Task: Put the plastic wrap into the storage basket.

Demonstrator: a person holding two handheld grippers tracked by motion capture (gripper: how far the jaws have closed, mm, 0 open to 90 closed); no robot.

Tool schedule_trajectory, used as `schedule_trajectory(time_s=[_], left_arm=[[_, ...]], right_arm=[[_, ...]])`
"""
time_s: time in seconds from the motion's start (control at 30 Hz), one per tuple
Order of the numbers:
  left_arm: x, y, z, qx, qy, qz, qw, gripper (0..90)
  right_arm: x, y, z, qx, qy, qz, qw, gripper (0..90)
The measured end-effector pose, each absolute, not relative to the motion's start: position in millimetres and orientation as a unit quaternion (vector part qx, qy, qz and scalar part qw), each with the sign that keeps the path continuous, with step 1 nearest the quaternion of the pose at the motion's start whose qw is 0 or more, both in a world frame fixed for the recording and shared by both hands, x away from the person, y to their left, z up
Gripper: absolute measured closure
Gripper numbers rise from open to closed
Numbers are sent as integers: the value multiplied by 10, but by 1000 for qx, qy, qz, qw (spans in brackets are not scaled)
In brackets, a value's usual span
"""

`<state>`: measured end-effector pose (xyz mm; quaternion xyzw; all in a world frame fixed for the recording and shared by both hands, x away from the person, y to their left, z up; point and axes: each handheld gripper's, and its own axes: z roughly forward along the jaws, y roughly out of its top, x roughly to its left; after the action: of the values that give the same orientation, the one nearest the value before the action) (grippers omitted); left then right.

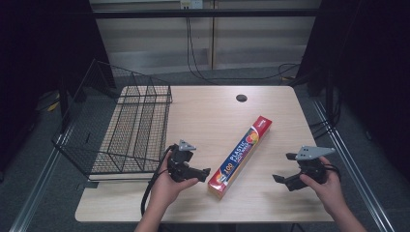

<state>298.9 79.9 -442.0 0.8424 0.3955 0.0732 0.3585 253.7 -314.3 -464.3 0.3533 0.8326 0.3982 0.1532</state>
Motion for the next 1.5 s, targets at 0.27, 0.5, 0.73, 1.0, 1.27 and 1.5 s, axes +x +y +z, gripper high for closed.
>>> schedule_trajectory(time_s=[0.27,0.5,0.73,1.0,1.27,1.5], left_arm=[[3077,596,-4355,853,384,64,348,42],[3151,431,-4302,860,374,51,343,41],[3243,276,-4237,864,369,46,340,41],[3328,128,-4188,872,357,41,332,41],[3409,-61,-4166,880,345,32,324,41],[3482,-174,-4147,884,342,26,318,40]], right_arm=[[2502,-3192,-4628,357,829,400,163,18],[2506,-3219,-4638,354,829,402,162,19],[2486,-3217,-4638,354,830,402,159,18],[2448,-3272,-4643,362,823,406,161,18],[2422,-3280,-4649,365,823,405,160,18],[2414,-3290,-4652,369,821,405,162,18]])
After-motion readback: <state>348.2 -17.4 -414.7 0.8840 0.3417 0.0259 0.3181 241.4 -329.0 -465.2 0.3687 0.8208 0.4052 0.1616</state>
